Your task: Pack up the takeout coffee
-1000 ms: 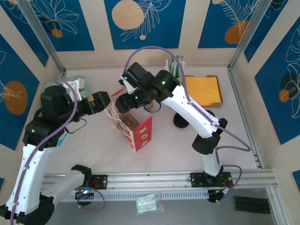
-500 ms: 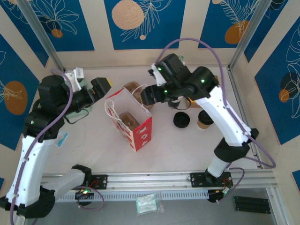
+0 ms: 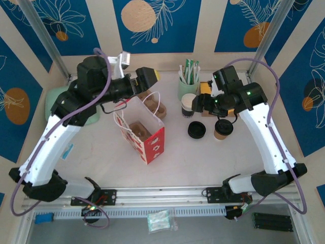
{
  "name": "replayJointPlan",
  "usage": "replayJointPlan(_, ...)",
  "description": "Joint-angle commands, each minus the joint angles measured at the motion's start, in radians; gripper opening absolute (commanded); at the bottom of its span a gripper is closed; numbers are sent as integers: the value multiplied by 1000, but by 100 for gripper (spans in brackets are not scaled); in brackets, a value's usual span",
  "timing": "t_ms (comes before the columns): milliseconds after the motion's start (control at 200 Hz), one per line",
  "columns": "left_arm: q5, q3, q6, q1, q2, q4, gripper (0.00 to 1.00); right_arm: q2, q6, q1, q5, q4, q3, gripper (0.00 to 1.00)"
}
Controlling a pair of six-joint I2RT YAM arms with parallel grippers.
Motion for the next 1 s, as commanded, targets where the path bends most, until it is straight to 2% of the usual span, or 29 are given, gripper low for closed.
replayJointPlan(0, -21, 82, 7, -32, 42, 1, 99, -20, 5, -49, -44, 35, -50, 72)
replayJointPlan(360, -3, 116, 10, -58, 65, 49, 99, -35, -8, -159, 2, 57, -163, 73)
replayJointPlan(705, 26, 93, -4, -59, 71, 56, 99, -65, -24, -217, 24, 67, -218, 73)
replayJointPlan(995, 2, 72, 11, -57, 66, 54, 100, -60, -40, -239, 62, 67, -246, 73)
